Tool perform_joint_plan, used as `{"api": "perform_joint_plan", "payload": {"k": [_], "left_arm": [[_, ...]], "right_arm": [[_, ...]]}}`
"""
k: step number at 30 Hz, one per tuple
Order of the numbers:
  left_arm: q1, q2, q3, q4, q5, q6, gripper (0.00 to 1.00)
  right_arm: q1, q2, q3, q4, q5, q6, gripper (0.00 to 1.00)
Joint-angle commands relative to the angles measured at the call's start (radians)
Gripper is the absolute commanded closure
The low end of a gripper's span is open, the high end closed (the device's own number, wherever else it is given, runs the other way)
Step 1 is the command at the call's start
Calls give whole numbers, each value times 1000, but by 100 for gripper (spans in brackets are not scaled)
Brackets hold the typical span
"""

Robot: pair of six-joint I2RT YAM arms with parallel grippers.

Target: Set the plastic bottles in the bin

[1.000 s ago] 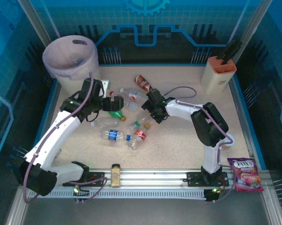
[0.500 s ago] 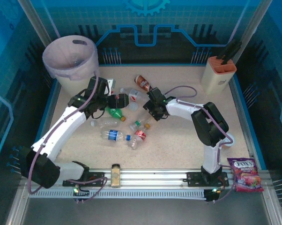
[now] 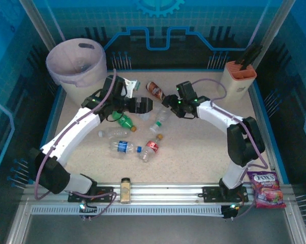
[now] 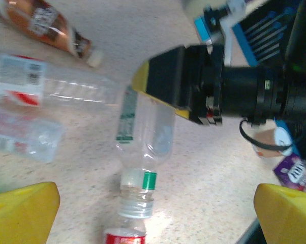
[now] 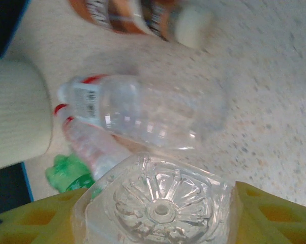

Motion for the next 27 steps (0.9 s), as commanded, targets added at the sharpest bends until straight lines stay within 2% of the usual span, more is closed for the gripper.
{"api": "perform_joint_plan", "payload": {"k": [1, 5, 9, 22, 23, 27], "left_arm": [[-3, 20, 6, 116, 121, -45, 1], [-8, 49, 4, 167, 132, -77, 1], [-30, 53, -68, 299, 169, -154, 1], [-66, 98, -134, 407, 85, -163, 1], [-67, 99, -135, 414, 86, -164, 4], [-67, 106, -135, 432, 88, -163, 29]], "right_arm": [[-16, -74, 50, -12, -145, -199, 60], [-38, -110, 58, 16, -225, -237, 62], [-48, -130, 30, 111, -302, -184, 63], [-51, -146, 6, 214, -330, -88, 62], [-51, -147, 2, 220, -329, -84, 62], [-53, -147, -20, 257, -322, -53, 61]]}}
